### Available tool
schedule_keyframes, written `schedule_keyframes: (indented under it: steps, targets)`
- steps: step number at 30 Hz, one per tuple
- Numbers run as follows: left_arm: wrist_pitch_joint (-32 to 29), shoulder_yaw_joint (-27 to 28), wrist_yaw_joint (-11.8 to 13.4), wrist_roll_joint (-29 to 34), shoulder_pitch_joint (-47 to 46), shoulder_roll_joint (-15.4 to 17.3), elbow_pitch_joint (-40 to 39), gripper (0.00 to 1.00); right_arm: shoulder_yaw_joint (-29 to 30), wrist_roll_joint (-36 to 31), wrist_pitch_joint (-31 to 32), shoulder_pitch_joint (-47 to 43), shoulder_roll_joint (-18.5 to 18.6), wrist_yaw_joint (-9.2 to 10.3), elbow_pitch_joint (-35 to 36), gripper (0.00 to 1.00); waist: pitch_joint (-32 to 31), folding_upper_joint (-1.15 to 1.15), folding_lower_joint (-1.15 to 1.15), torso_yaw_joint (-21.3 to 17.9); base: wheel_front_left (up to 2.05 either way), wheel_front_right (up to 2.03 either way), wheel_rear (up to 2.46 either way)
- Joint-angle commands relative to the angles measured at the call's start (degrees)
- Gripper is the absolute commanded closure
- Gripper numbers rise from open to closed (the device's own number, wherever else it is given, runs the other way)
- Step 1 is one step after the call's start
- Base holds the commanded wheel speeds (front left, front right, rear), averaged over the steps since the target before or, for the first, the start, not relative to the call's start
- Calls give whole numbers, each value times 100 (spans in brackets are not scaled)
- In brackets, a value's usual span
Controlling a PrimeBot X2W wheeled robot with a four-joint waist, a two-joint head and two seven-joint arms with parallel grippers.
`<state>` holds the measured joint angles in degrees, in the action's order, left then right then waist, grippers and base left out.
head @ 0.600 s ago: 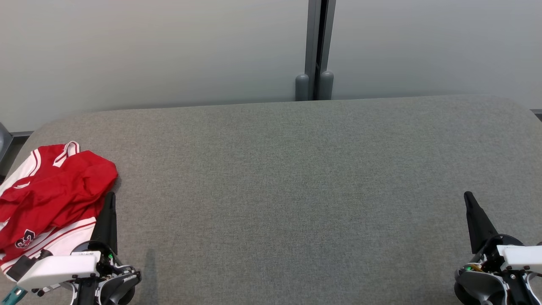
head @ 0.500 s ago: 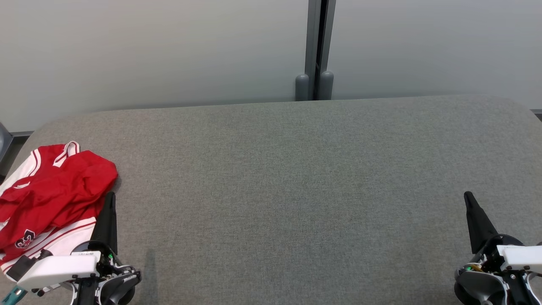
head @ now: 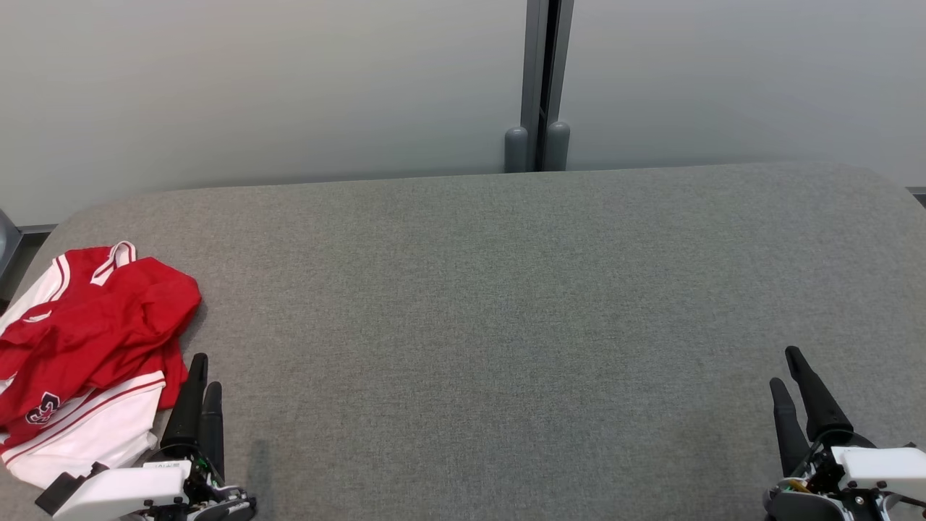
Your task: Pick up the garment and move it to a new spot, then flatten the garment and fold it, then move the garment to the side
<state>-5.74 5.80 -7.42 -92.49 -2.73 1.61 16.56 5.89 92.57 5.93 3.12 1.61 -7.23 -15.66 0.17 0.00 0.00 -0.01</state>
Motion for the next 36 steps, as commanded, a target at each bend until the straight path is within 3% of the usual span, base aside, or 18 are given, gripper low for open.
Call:
schedule_keyframes:
  steps: [1,11,19,30,36]
  targets:
    - [69,-50,3,-51,-155,58,-140,0,-58,-19,-75,111,49,-18,195,0,-1,0,0,-1,0,0,0]
    - [346,-190,12,89,-171,72,-294,0,-300,-263,-360,53,71,-20,553,0,-13,0,0,-8,0,0,0]
    - [545,-246,69,550,-163,81,-439,0,-345,-743,-565,-4,88,-22,808,0,-32,0,0,-17,0,0,0]
    - [772,-346,196,1867,-113,89,-673,0,-473,-1612,-794,-65,148,-24,1092,0,-58,0,0,-34,0,0,0]
    - [895,-420,373,2711,-61,95,-763,0,-587,-2462,-918,-111,228,-25,1187,0,-70,0,0,-38,0,0,0]
